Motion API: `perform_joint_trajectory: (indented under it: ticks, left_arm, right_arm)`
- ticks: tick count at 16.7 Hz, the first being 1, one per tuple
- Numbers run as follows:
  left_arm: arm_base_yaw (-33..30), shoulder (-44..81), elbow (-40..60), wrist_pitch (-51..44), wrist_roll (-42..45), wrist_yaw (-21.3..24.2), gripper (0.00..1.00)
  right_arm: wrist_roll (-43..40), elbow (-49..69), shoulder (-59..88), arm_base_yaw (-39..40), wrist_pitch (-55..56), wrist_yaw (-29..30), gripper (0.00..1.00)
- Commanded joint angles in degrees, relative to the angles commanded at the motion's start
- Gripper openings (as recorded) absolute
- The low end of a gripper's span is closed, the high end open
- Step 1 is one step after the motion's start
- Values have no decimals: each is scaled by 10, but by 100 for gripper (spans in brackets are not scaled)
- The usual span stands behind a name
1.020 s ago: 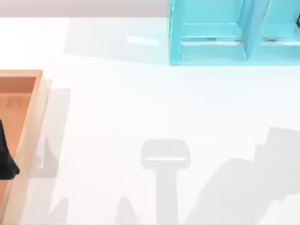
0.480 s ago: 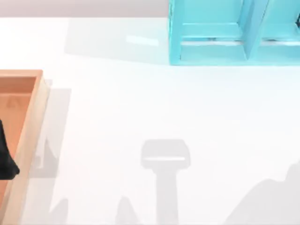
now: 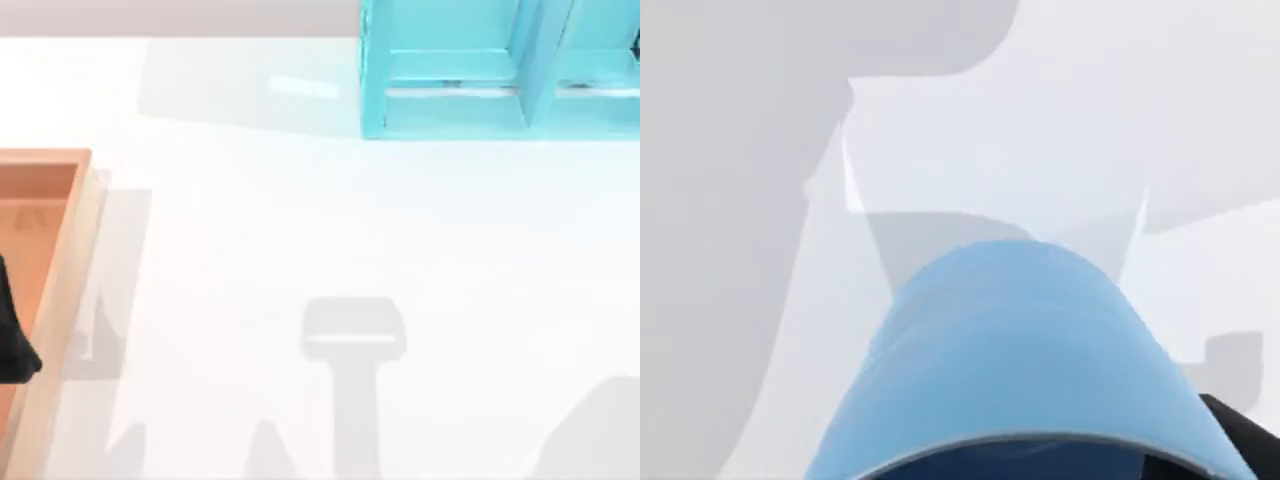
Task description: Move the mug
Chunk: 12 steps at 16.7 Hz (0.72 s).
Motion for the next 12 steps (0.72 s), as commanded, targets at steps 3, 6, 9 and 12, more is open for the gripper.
perform_joint_trajectory:
  ticks: [3, 6, 9, 12]
  left_arm:
    - [0, 0, 0, 0, 0, 0, 100]
    - [0, 0, 0, 0, 0, 0, 100]
    - [0, 0, 0, 0, 0, 0, 100]
    - [0, 0, 0, 0, 0, 0, 100]
  right_arm:
    - [1, -13, 6, 2, 16, 0, 0]
    - [1, -13, 6, 2, 16, 0, 8]
    - [1, -13, 6, 2, 16, 0, 30]
    - [1, -13, 6, 2, 16, 0, 53]
